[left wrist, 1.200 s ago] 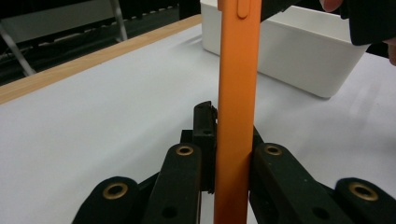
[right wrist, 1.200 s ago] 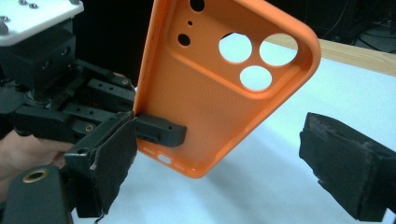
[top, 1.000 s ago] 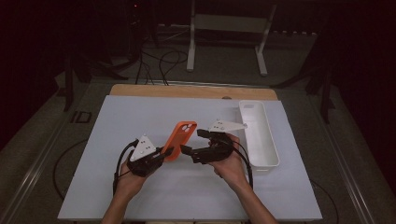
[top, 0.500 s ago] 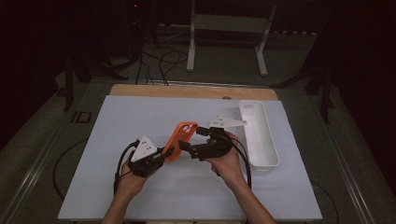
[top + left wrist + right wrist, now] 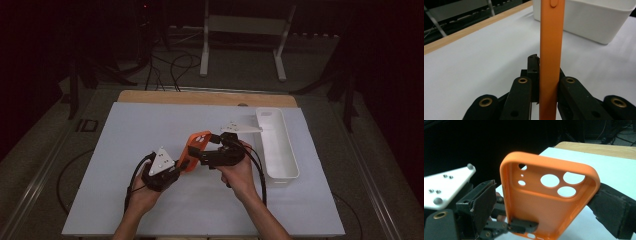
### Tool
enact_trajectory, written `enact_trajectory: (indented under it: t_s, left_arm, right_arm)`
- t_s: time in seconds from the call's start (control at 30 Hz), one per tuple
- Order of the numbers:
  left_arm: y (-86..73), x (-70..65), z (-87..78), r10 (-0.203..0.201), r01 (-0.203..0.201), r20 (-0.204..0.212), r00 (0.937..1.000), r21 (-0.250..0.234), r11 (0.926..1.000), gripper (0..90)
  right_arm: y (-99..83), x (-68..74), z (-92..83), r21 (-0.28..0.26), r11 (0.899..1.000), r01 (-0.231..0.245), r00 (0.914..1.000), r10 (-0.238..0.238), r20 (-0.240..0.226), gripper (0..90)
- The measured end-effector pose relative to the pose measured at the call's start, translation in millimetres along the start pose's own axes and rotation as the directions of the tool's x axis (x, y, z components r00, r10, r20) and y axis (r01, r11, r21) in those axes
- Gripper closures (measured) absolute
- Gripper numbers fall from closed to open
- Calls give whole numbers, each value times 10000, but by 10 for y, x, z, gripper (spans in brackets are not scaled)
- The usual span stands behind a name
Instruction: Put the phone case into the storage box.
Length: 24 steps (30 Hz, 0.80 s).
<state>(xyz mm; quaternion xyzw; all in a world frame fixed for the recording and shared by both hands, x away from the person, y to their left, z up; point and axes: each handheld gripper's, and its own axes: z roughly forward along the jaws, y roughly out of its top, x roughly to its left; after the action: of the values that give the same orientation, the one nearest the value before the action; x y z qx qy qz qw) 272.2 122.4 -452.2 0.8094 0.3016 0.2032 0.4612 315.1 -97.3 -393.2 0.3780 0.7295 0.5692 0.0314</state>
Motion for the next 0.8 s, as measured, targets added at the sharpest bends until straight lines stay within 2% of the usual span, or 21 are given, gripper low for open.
enact_trajectory:
  t_s: [0.1,0.13,0.2,0.27,0.33,0.53,0.8]
  left_arm:
    - [-3,-21,19,119,-118,-90,9999,137,9998,848]
    - [-5,-61,55,319,-305,-435,9985,333,9990,848]
    - [-7,-92,85,383,-362,-494,9980,434,9984,846]
    - [-4,-121,105,498,-468,-547,9973,539,9974,842]
    - [-7,-135,115,453,-427,-507,9977,524,9977,838]
    - [-9,-147,131,586,-559,-439,9973,613,9966,836]
    - [-14,-124,129,276,-268,-175,9995,462,9986,832]
  right_arm:
    - [1,7,6,-37,10000,-60,10000,60,64,102]
    - [2,10,9,-53,9999,-106,9999,107,116,112]
    - [7,29,22,-156,9994,-298,9989,304,363,135]
    - [4,42,42,-240,9993,-287,9981,300,539,134]
    - [-1,55,59,-270,9989,-396,9971,412,644,133]
    - [-9,72,86,-232,9991,-345,9953,364,894,136]
    - [-8,95,84,-210,9994,-274,9931,297,1132,154]
